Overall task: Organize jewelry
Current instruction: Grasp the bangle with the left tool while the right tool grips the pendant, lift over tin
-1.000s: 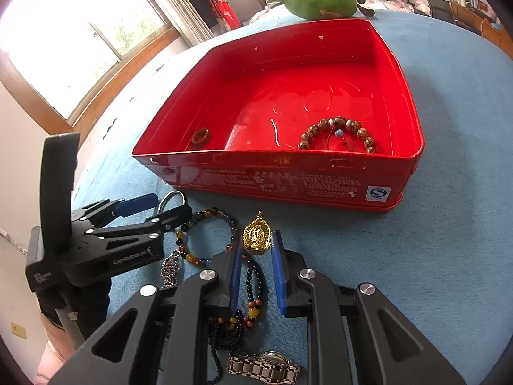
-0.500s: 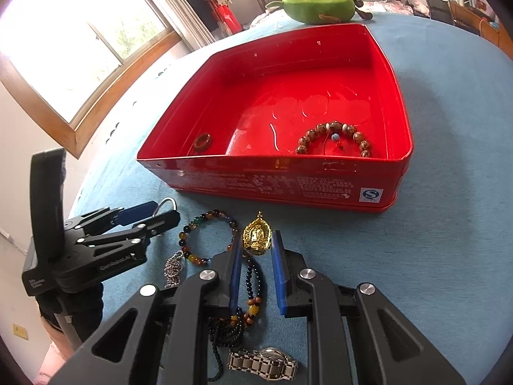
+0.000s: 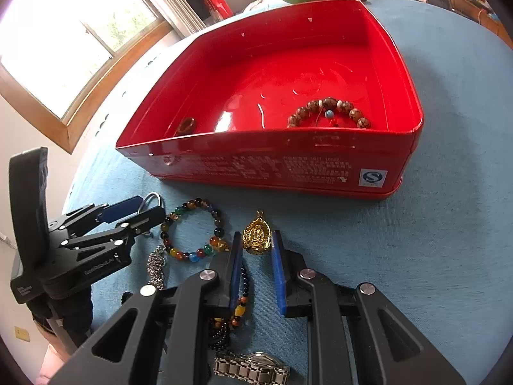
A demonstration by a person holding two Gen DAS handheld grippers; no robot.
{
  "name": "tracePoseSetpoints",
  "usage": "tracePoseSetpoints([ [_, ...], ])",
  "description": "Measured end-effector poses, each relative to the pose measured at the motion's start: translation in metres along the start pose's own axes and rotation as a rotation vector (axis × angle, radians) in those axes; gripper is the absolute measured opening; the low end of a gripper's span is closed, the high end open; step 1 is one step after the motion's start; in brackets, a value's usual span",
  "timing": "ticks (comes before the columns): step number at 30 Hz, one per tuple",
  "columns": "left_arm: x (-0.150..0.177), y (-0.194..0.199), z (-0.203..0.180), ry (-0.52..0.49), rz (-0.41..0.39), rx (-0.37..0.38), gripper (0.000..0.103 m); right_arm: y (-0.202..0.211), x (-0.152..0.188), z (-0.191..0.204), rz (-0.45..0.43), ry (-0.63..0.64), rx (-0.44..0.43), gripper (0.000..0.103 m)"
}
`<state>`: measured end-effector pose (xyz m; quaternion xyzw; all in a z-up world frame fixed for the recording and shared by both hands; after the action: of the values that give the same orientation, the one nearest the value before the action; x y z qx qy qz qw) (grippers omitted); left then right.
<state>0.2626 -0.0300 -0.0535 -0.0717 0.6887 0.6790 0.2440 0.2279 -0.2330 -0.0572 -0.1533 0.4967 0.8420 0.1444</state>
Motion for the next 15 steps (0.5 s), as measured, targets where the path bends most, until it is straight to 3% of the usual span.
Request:
tracePoseSetpoints([
  [3,0.000,0.003,0.002,0.006,-0.006,0.009,0.046,0.006,0.001,0.002,-0.015,0.007,-0.007,0.018],
  [15,-0.006,0.065,-0.002,0.004,-0.158,0.040,0.046,0.060,-0.006,0.022,-0.148,0.064,-0.017,0.018],
])
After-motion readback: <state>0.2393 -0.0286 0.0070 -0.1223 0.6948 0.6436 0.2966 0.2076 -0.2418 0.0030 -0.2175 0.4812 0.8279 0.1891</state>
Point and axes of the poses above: each gripper's, at about its wrist camera, not at the fingertips, and y roughly against the way its jaws point, z to its left, x to its underside, the point moved 2 cm from there along -y, roughly the way its jaws point, and after that the axes turned 5 degrees about -x, right-handed, at the moved point
